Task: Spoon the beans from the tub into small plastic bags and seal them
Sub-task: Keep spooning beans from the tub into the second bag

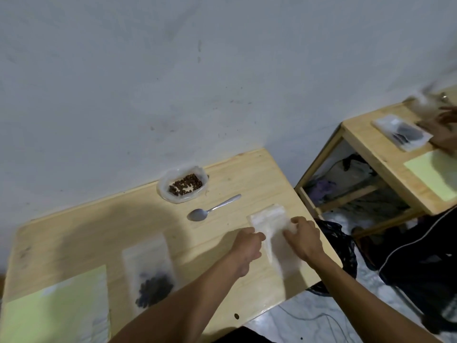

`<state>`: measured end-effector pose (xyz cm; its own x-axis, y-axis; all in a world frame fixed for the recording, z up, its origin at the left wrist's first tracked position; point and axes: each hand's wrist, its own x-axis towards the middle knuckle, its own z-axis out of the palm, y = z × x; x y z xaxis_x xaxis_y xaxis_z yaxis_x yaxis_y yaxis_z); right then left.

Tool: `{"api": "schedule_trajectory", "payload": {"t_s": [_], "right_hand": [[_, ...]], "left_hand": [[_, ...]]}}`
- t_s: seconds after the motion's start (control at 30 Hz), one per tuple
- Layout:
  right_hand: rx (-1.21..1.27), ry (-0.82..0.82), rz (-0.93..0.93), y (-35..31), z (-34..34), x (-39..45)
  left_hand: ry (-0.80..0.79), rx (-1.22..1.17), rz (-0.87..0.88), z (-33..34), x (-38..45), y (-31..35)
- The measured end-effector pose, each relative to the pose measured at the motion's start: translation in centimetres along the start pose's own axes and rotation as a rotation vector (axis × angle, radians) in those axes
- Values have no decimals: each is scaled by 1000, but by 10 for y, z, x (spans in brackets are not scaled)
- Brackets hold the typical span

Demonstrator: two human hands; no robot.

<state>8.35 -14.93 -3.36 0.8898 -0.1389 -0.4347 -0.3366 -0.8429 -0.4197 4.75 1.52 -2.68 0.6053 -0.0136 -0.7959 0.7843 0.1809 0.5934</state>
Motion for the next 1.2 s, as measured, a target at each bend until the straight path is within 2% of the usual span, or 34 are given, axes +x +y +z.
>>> {"api": "schedule_trajectory", "payload": {"t_s": [0.1, 0.2, 0.27, 0.4, 0.47, 0.6, 0.67, 0.77, 1.07, 1.2], "right_hand": [[244, 51, -93, -9, -9, -1], [577, -61, -167, -38, -25, -10], [703, -181, -256, -61, -35, -17], [730, -361, -459, -109, -39, -32], [688, -392, -587, -129, -36, -40], [511, -534, -811, -158, -30, -49], [454, -611, -828, -166, -29, -49], [558, -643, -751, -181, -29, -47], [795, -540, -647, -210, -12, -42], [788, -516, -691, -211, -12, -46]], "left_hand": [[138, 52, 140, -3, -5, 5], [248, 22, 286, -18, -15, 22], [265, -13, 349, -34, -23, 38], [279, -45, 436, -71, -42, 65], [295, -147, 450, -86, -54, 77], [194, -385, 436, -107, -84, 95], [181, -401, 468, -115, -94, 98], [220, -373, 475, -124, -105, 101], [340, -237, 559, -129, -101, 106], [344, -250, 553, -129, -95, 106]]}}
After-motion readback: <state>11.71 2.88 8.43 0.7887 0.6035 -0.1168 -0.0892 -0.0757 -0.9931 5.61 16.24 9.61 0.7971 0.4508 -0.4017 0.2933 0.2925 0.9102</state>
